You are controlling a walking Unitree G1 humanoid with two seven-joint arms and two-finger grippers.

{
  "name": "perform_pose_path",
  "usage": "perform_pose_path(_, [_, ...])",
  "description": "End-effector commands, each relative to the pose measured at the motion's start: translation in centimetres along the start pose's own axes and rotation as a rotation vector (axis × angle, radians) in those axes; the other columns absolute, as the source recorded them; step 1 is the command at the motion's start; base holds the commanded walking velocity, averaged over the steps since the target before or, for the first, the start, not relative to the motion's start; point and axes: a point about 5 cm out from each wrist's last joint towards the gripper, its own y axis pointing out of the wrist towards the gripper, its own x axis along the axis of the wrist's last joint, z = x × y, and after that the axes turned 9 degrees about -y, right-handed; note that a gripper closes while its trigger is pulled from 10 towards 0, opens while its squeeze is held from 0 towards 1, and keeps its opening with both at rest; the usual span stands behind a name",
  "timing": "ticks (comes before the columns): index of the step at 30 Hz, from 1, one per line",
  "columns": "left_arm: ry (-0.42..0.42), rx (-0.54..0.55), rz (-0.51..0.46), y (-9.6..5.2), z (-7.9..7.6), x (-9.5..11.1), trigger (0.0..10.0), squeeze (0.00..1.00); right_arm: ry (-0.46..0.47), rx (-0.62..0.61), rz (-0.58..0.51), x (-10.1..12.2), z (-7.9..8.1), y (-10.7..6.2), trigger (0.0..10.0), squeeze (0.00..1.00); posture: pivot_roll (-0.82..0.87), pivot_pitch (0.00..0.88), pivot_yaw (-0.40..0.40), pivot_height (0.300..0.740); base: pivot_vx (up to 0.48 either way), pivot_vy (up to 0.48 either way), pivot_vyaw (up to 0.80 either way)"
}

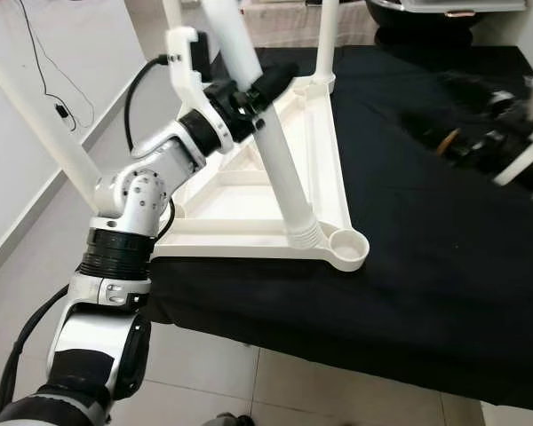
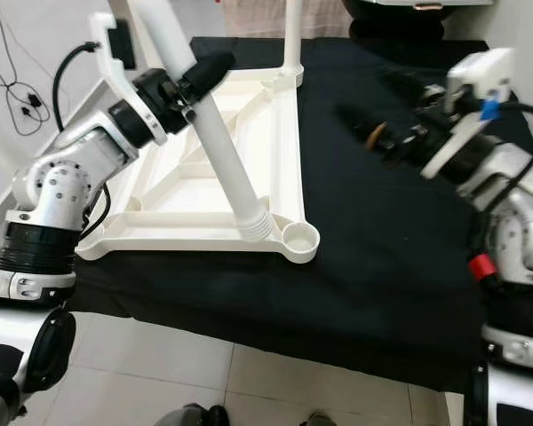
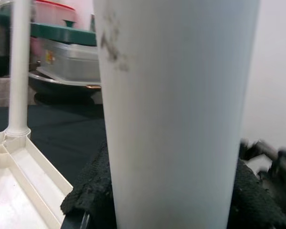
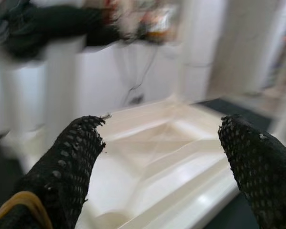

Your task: Building children table

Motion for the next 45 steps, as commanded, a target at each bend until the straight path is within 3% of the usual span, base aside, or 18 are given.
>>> perform_pose_path(1, [0.045, -0.068, 0.017, 0.1, -0.7, -0.5, 0.0, 0.0, 0.014, 0.134, 0.029, -0.9, 2.8, 1.7, 10.0, 1.0, -0.1, 0.145, 0.096, 0.74, 0.0, 0.0, 0.0])
perform_pose_path(2, [0.045, -0.068, 0.017, 0.1, -0.7, -0.5, 0.0, 0.0, 0.014, 0.134, 0.029, -0.9, 2.8, 1.7, 10.0, 1.0, -0.1, 0.145, 0.096, 0.74, 0.0, 0.0, 0.0])
perform_pose_path(3, [0.042, -0.099, 0.019, 0.3, -1.1, -0.7, 0.0, 0.0, 0.024, 0.181, 0.028, -1.2, 3.9, 2.4, 10.0, 0.4, -0.1, 0.146, 0.095, 0.74, 0.0, 0.0, 0.0])
perform_pose_path(4, [0.044, -0.138, 0.014, 0.6, -1.6, -0.8, 0.0, 0.0, 0.037, 0.206, 0.035, -1.4, 4.6, 3.0, 10.0, 0.0, -0.09, 0.148, 0.094, 0.74, 0.0, 0.0, 0.0])
perform_pose_path(5, [0.044, -0.138, 0.014, 0.6, -1.6, -0.8, 0.0, 0.0, 0.037, 0.206, 0.035, -1.4, 4.6, 3.0, 10.0, 0.0, -0.09, 0.148, 0.094, 0.74, 0.0, 0.0, 0.0])
perform_pose_path(6, [0.051, -0.2, -0.002, 1.0, -2.5, -0.6, 0.0, 0.0, 0.07, 0.213, 0.051, -1.5, 5.1, 3.9, 10.0, 0.0, -0.1, 0.151, 0.086, 0.74, 0.0, 0.0, 0.0])
perform_pose_path(11, [0.066, -0.238, -0.013, 1.2, -3.0, -0.5, 0.0, 0.0, 0.124, 0.232, 0.043, -1.2, 5.9, 4.6, 10.0, 0.0, -0.1, 0.152, 0.085, 0.74, 0.0, 0.0, 0.0])
perform_pose_path(13, [0.068, -0.251, -0.013, 1.3, -3.2, -0.6, 0.0, 0.0, 0.145, 0.238, 0.035, -1.1, 6.4, 4.9, 10.0, 0.0, -0.1, 0.157, 0.083, 0.74, 0.0, 0.0, 0.0])
perform_pose_path(14, [0.073, -0.273, -0.008, 1.4, -3.5, -0.9, 0.0, 0.0, 0.172, 0.233, 0.049, -1.5, 7.7, 6.0, 10.0, 0.0, -0.1, 0.161, 0.086, 0.74, 0.0, 0.0, 0.0])
perform_pose_path(20, [0.097, -0.301, 0.014, 1.5, -4.0, -1.7, 0.0, 0.0, 0.212, 0.212, 0.082, -2.1, 9.1, 7.3, 10.0, 0.0, -0.1, 0.163, 0.084, 0.74, 0.0, 0.0, 0.0])
perform_pose_path(37, [0.098, -0.355, 0.03, 2.0, -5.3, -2.3, 0.0, 0.0, 0.252, 0.106, 0.117, -1.9, 8.8, 9.5, 10.0, 0.0, -0.09, 0.162, 0.082, 0.74, 0.0, 0.0, 0.0])
perform_pose_path(38, [0.098, -0.355, 0.027, 2.1, -5.4, -2.3, 0.0, 0.0, 0.257, 0.1, 0.121, -2.0, 8.8, 9.5, 8.3, 0.0, -0.09, 0.162, 0.082, 0.74, 0.0, 0.0, 0.0])
perform_pose_path(39, [0.098, -0.355, 0.027, 2.1, -5.4, -2.3, 0.0, 0.0, 0.257, 0.1, 0.121, -2.0, 8.8, 9.5, 8.3, 0.0, -0.09, 0.162, 0.082, 0.74, 0.0, 0.0, 0.0])
perform_pose_path(40, [0.098, -0.354, 0.023, 2.1, -5.4, -2.3, 0.0, 0.0, 0.262, 0.092, 0.122, -1.9, 8.8, 9.6, 0.0, 0.0, -0.09, 0.161, 0.082, 0.74, 0.0, 0.0, 0.0])
perform_pose_path(45, [0.091, -0.346, 0.009, 2.2, -5.3, -2.1, 0.0, 0.0, 0.274, 0.081, 0.114, -1.7, 9.2, 9.8, 0.0, 0.0, -0.09, 0.16, 0.081, 0.74, 0.0, 0.0, 0.0])
